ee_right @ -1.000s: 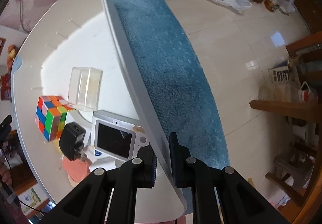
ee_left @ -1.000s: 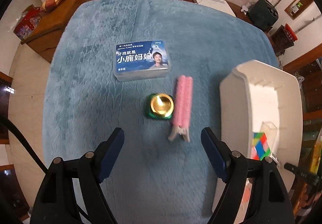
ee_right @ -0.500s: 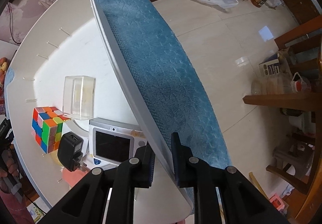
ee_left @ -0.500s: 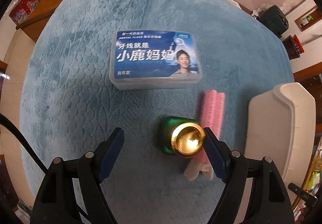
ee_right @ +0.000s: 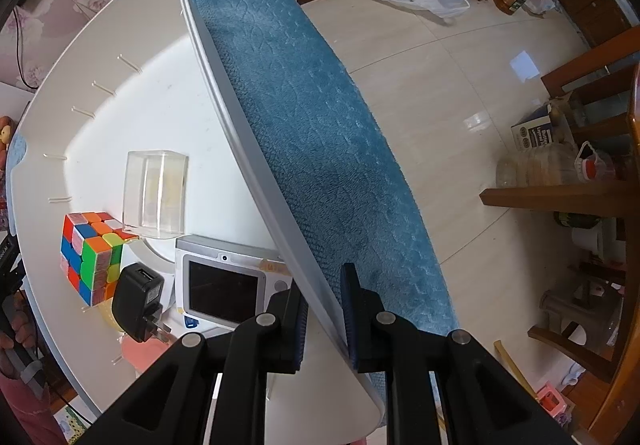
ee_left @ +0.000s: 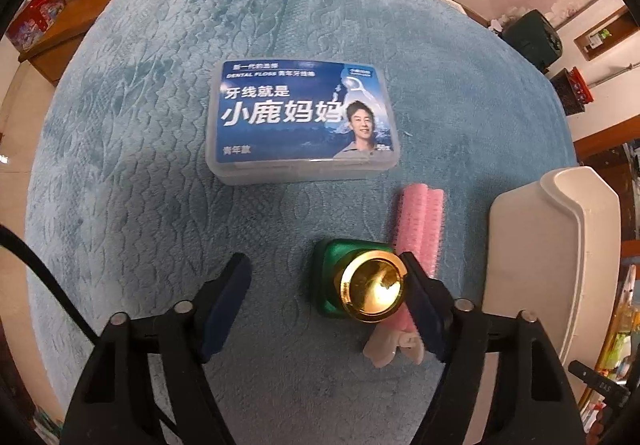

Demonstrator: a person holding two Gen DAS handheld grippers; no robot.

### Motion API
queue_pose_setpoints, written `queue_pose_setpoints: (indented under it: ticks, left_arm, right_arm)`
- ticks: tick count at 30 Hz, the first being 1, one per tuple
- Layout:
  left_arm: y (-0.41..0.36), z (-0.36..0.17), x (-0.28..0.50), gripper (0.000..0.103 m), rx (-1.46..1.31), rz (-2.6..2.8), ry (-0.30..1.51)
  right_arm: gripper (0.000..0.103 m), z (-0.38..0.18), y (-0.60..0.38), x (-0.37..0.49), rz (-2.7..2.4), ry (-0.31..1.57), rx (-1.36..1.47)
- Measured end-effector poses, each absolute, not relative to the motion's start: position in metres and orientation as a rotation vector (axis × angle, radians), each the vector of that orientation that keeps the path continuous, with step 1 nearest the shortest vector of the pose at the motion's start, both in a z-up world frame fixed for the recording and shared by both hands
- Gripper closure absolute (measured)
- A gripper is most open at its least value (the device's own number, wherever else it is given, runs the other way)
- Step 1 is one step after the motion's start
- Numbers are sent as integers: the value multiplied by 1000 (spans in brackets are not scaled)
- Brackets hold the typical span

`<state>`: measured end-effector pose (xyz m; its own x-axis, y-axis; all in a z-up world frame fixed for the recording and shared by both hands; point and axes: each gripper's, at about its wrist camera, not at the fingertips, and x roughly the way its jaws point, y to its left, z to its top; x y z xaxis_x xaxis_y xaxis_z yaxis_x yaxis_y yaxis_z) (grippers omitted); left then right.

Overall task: Organize rigid objects
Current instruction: 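Close the left gripper on the green jar, then carry the green jar into the tray and release it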

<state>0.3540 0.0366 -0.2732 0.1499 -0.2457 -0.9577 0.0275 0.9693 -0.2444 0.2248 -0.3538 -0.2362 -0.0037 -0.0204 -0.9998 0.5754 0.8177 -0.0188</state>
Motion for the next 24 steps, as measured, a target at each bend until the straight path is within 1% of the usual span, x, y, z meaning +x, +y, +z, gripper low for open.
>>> queue_pose_setpoints:
  ticks: [2, 4, 6, 17, 24]
  left_arm:
    - [38, -273, 355, 37, -211, -216, 1410]
    - [36, -271, 355, 49, -234, -233, 1410]
    - [34, -269, 354, 57, -245, -250, 1407]
    - [31, -267, 346, 57, -153, -255, 1438]
    - [23, -264, 304, 57, -18, -208, 1445]
  right_arm:
    - [85, -236, -354, 225, -496, 1514, 464]
    - [85, -236, -354, 225, -495, 1514, 463]
    - [85, -236, -354, 225, -494, 1512, 466]
    - [85, -234, -354, 224, -468, 1514, 462]
    - [85, -234, -353, 227, -419, 1525, 445]
